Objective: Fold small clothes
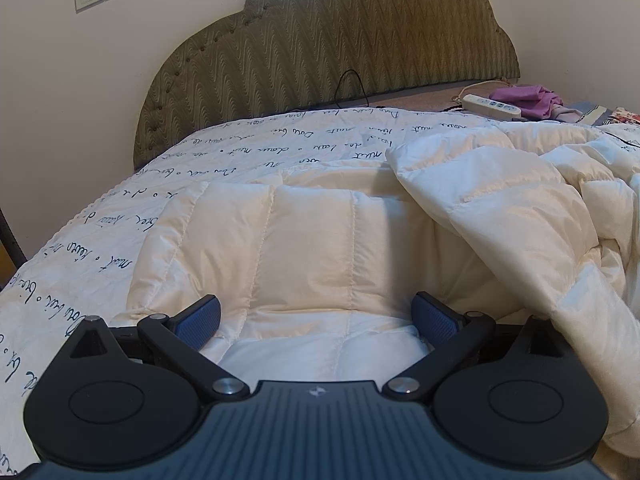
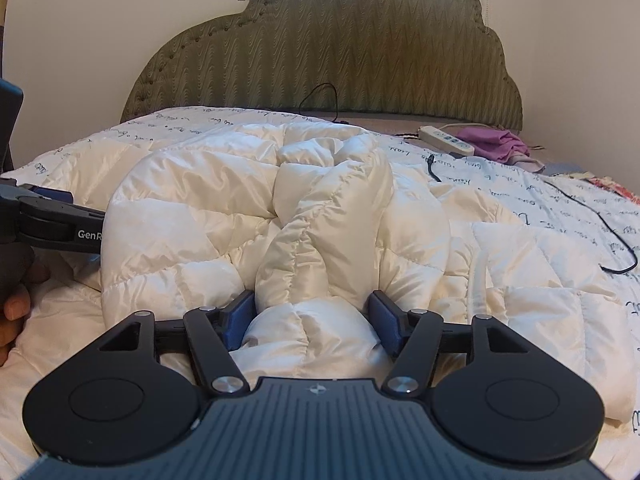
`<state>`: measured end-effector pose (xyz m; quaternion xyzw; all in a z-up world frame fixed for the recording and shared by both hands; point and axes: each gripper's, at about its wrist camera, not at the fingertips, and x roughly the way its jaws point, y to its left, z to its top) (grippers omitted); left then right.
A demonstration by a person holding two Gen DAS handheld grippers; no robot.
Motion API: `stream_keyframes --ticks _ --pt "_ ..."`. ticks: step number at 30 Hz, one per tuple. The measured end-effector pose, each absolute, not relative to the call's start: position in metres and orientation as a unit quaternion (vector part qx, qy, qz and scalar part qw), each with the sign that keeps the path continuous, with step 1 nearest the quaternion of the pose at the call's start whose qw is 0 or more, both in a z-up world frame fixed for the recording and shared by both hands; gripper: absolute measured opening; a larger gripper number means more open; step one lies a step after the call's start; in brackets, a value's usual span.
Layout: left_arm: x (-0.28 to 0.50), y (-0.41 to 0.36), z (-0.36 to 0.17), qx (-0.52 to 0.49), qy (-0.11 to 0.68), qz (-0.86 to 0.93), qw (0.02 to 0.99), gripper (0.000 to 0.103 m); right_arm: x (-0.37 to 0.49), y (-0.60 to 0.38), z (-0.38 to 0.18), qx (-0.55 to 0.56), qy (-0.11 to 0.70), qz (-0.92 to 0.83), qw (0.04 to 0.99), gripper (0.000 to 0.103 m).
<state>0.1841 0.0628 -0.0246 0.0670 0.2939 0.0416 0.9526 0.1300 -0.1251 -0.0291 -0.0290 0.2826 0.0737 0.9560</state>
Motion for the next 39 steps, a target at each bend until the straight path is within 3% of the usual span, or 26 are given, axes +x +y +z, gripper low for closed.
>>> stream_keyframes --ticks 4,8,11,16,31,39 --pt "0.167 0.062 -0.011 0.089 0.294 0.06 0.95 0.103 0.115 -0.14 -0.005 0.04 0.292 0.069 0.953 0.071" --pt "0.149 0.066 -0.001 0.083 0.31 0.061 0.945 0.103 0.094 -0.142 0.005 0.036 0.291 0.066 0.954 0.103" --pt "0.141 0.067 0.006 0.073 0.325 0.072 0.94 0.103 0.099 -0.136 -0.013 0.018 0.344 0.06 0.937 0.101" --pt "0.108 0.066 0.027 0.059 0.324 0.057 0.943 0.103 0.078 -0.159 0.003 0.12 0.337 0.077 0.931 0.1" --pt "0.019 0.044 0.019 0.07 0.353 0.017 0.933 0.103 0.006 -0.172 0.009 0.077 0.37 0.026 0.926 0.103" --pt "-0.008 0.038 0.021 0.08 0.35 0.025 0.933 0.103 -0.02 -0.184 0.017 0.051 0.346 -0.02 0.937 0.103"
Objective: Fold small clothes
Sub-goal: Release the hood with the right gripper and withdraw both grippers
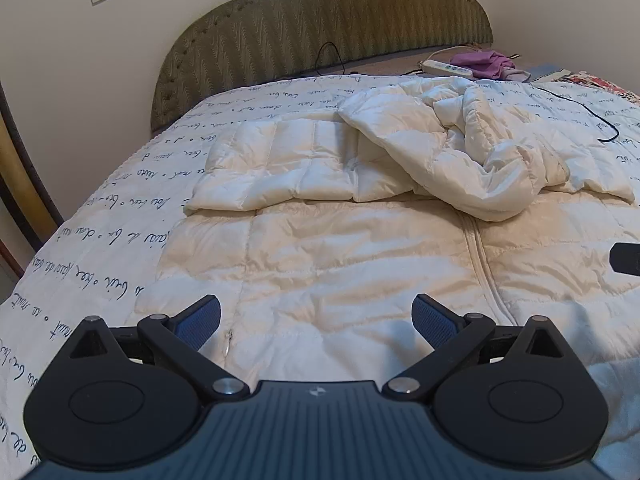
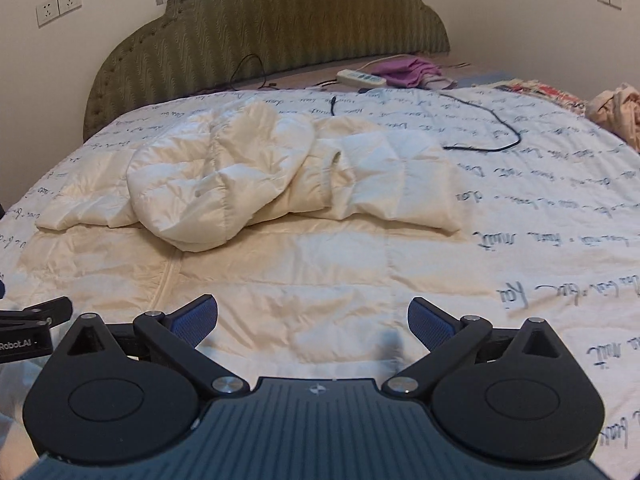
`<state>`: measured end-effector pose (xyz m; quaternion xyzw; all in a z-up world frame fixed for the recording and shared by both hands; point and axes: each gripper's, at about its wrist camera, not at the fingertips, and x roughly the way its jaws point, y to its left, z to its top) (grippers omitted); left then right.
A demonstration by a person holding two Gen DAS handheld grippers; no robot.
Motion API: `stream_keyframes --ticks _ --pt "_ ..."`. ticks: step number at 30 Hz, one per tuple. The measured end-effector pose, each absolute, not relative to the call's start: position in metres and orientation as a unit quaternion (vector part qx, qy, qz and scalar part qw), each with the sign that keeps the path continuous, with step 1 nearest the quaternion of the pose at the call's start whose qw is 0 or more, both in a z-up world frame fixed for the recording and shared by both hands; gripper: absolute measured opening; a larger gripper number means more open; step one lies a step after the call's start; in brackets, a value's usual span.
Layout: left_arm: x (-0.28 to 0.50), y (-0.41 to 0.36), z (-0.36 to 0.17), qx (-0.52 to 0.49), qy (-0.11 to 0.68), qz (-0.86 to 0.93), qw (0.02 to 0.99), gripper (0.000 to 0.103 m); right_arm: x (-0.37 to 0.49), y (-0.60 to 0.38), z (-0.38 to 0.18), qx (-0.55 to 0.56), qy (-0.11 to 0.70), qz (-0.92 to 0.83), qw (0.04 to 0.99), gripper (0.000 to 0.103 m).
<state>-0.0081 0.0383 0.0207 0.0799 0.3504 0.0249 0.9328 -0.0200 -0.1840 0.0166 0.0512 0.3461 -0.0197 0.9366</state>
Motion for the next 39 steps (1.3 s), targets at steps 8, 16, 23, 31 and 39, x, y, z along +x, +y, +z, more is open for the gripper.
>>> stream_keyframes --ticks 8,16,23,31,39 --pt "-0.034 0.047 0.026 0.079 0.342 0.026 0.936 0.103 -0.041 -0.189 0.016 0.038 0.339 -0.026 0.94 0.103" --pt "-0.06 0.066 0.028 0.077 0.331 0.039 0.94 0.103 -0.059 -0.186 0.017 0.035 0.333 -0.026 0.942 0.103" --pt "-0.076 0.093 0.028 0.071 0.327 0.06 0.94 0.103 -0.071 -0.181 0.017 0.033 0.33 -0.029 0.943 0.103" --pt "-0.091 0.12 0.03 0.06 0.324 0.08 0.941 0.103 -0.081 -0.177 0.015 0.028 0.331 -0.033 0.943 0.103" --pt "-0.098 0.132 0.03 0.057 0.323 0.085 0.941 0.103 -0.087 -0.177 0.014 0.023 0.331 -0.034 0.943 0.103"
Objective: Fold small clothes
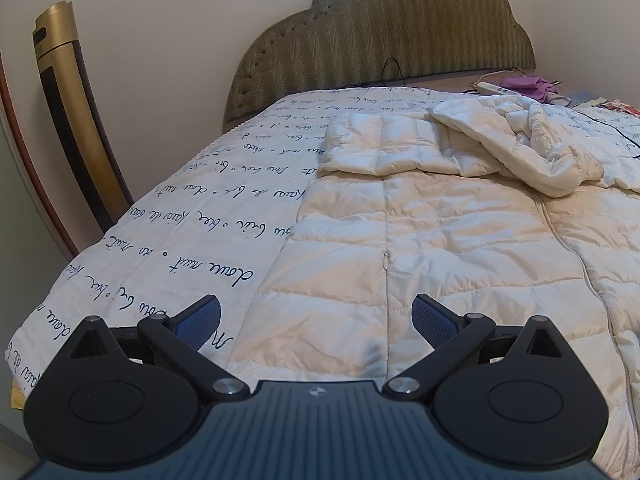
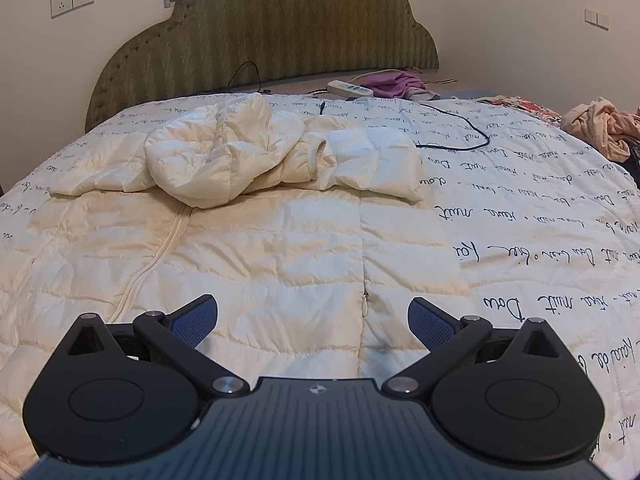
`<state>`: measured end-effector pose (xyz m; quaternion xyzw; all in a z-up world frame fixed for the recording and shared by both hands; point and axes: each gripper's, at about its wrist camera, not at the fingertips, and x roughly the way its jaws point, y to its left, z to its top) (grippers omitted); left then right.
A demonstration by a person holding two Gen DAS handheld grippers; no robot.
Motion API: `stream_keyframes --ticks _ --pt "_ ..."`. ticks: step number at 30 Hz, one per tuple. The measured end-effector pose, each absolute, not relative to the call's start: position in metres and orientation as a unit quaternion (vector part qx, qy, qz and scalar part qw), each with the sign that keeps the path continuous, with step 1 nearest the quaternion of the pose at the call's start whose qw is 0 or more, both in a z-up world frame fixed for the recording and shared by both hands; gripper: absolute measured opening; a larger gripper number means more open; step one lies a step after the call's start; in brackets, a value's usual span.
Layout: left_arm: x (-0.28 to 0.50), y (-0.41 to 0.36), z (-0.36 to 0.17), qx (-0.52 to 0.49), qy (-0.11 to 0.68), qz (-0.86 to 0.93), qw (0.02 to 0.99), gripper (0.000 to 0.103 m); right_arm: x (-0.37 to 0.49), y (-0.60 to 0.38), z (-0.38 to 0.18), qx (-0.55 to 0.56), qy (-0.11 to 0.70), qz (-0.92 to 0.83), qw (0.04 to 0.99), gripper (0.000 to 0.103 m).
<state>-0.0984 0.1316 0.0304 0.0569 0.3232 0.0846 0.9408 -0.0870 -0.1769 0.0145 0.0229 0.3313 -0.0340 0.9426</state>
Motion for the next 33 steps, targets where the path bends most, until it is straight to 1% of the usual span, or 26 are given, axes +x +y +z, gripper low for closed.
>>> stream_keyframes --ticks 8,12,15,18,23,27,30,32,33 --pt "-0.103 0.146 0.027 0.032 0.343 0.047 0.938 0.103 -0.092 -0.179 0.015 0.022 0.328 -0.032 0.944 0.103" --pt "-0.111 0.164 0.028 0.005 0.354 0.003 0.935 0.103 -0.114 -0.197 0.02 0.035 0.299 0.013 0.954 0.103" --pt "-0.116 0.186 0.026 -0.035 0.354 -0.022 0.934 0.103 -0.132 -0.223 0.024 0.076 0.291 0.048 0.953 0.103" --pt "-0.119 0.204 0.023 -0.056 0.367 -0.04 0.928 0.103 -0.15 -0.257 0.023 0.147 0.282 0.073 0.945 0.103" --pt "-0.119 0.228 0.018 -0.038 0.371 -0.012 0.928 0.103 -0.179 -0.316 0.008 0.253 0.281 0.082 0.922 0.103" --pt "-0.115 0.254 0.024 -0.002 0.362 0.1 0.927 0.103 -0.197 -0.345 -0.014 0.335 0.299 0.08 0.89 0.102" --pt "-0.12 0.262 0.036 0.029 0.343 0.16 0.925 0.103 -0.207 -0.345 -0.023 0.36 0.306 0.108 0.875 0.102" --pt "-0.123 0.261 0.045 0.017 0.36 0.119 0.925 0.103 -0.211 -0.338 -0.029 0.366 0.315 0.129 0.866 0.1" --pt "-0.124 0.259 0.049 -0.003 0.381 0.069 0.922 0.103 -0.212 -0.333 -0.032 0.365 0.323 0.139 0.862 0.099"
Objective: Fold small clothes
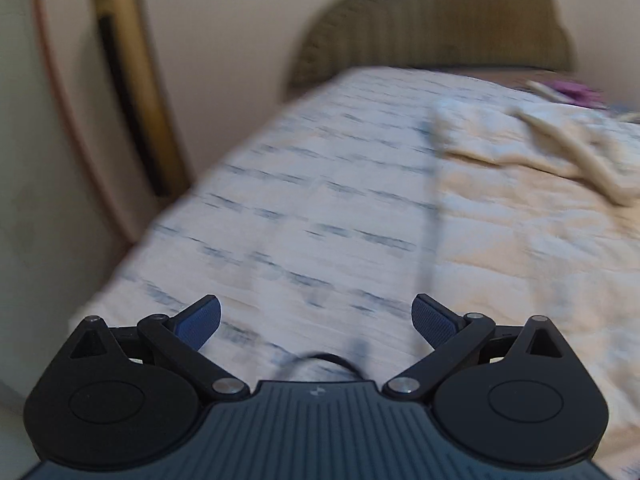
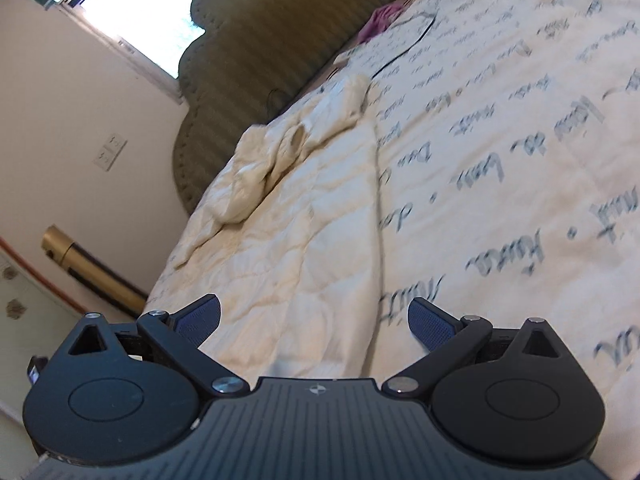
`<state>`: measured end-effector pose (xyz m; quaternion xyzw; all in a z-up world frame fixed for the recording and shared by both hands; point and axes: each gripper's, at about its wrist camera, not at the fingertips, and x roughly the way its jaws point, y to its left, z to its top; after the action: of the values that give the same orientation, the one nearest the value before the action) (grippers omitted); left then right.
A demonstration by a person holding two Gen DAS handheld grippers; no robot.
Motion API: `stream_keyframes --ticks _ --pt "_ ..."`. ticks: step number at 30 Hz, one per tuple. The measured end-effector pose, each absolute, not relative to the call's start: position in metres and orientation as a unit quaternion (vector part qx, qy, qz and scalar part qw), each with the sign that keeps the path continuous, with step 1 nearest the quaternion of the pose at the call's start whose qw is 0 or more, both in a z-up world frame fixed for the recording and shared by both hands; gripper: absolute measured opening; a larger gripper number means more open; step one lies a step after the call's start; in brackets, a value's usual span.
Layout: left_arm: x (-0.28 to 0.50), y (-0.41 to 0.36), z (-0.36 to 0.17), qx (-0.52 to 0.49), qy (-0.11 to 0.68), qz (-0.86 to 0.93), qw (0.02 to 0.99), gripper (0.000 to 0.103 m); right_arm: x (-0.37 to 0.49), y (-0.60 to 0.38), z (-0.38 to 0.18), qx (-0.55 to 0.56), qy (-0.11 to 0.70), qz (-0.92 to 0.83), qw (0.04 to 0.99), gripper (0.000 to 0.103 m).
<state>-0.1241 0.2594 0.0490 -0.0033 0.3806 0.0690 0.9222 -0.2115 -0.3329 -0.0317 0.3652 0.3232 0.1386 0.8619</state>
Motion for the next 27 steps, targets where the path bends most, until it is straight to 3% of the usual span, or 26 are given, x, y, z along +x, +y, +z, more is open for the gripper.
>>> stream_keyframes --ticks 5,10,14,22,24,27 --pt "-0.116 0.249 0.034 -0.093 0.448 -0.078 0.886 0.103 -0.215 -0.314 -0.035 0.347 0.347 0.163 0.856 0.089" --pt "-0.106 0.247 0.013 -0.081 0.466 -0.016 0.881 0.102 -0.218 -0.302 -0.037 0.349 0.367 0.196 0.84 0.071" --pt "-0.121 0.254 0.046 -0.019 0.395 0.08 0.915 0.103 -0.217 -0.295 -0.036 0.336 0.372 0.2 0.842 0.071" --pt "-0.174 0.257 0.123 0.272 0.225 0.337 0.873 0.103 -0.211 -0.299 -0.04 0.346 0.372 0.205 0.837 0.072" --pt "-0.18 0.263 0.136 0.291 0.205 0.388 0.85 0.103 -0.211 -0.299 -0.04 0.344 0.372 0.204 0.838 0.075" --pt "-0.183 0.266 0.147 0.226 0.23 0.308 0.895 0.103 -0.212 -0.299 -0.04 0.339 0.37 0.203 0.841 0.075"
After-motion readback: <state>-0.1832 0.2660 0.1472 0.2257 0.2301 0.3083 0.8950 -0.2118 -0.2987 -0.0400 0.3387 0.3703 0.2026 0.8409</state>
